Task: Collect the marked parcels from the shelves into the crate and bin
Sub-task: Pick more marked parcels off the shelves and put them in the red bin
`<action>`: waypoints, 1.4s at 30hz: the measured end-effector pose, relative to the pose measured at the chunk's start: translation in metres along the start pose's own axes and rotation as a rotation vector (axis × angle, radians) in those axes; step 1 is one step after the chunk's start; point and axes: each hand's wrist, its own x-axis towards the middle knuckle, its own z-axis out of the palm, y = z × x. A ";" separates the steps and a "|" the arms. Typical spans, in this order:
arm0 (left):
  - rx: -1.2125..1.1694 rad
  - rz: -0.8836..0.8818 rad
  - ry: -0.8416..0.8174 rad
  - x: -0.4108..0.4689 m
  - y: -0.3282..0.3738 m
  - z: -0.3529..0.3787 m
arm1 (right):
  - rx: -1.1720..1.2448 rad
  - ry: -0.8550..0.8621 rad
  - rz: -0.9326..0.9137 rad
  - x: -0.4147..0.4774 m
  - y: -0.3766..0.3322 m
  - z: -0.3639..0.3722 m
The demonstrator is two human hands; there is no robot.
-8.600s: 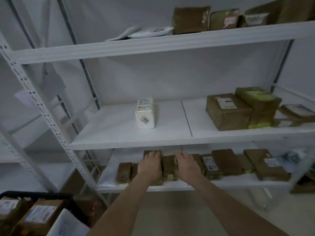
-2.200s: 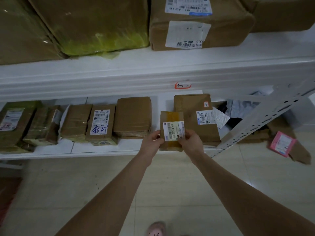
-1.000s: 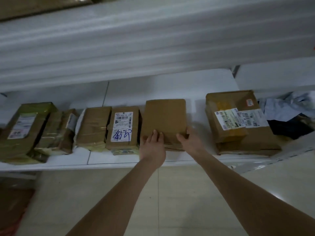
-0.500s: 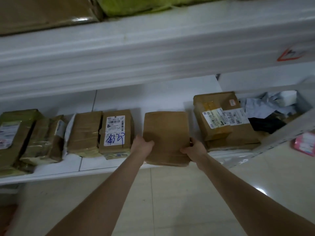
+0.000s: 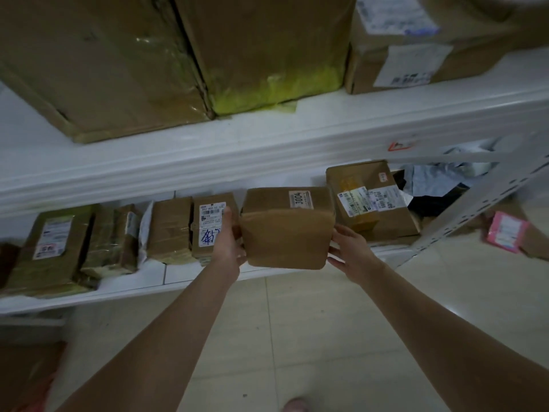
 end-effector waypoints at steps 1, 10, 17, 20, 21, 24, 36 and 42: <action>-0.008 -0.006 0.007 -0.007 0.002 -0.003 | 0.005 -0.037 0.000 -0.005 -0.002 -0.004; -0.045 0.013 -0.154 -0.061 0.013 -0.014 | -0.093 -0.032 0.015 -0.046 -0.025 -0.024; 0.029 0.105 -0.191 -0.072 0.003 -0.024 | -0.172 -0.195 0.125 -0.066 -0.026 -0.033; 0.055 0.135 -0.173 -0.076 -0.001 -0.025 | -0.184 -0.242 0.131 -0.068 -0.021 -0.037; 0.053 0.146 -0.167 -0.077 -0.002 -0.024 | -0.158 -0.261 0.134 -0.069 -0.019 -0.036; 0.085 0.171 -0.181 -0.080 -0.004 -0.021 | -0.085 -0.260 0.110 -0.070 -0.015 -0.034; 0.257 -0.022 -0.032 -0.052 -0.033 -0.019 | -0.219 -0.074 -0.108 -0.048 0.005 -0.012; 0.286 0.048 0.024 0.001 -0.046 0.010 | -0.981 0.082 -0.330 -0.006 0.017 0.016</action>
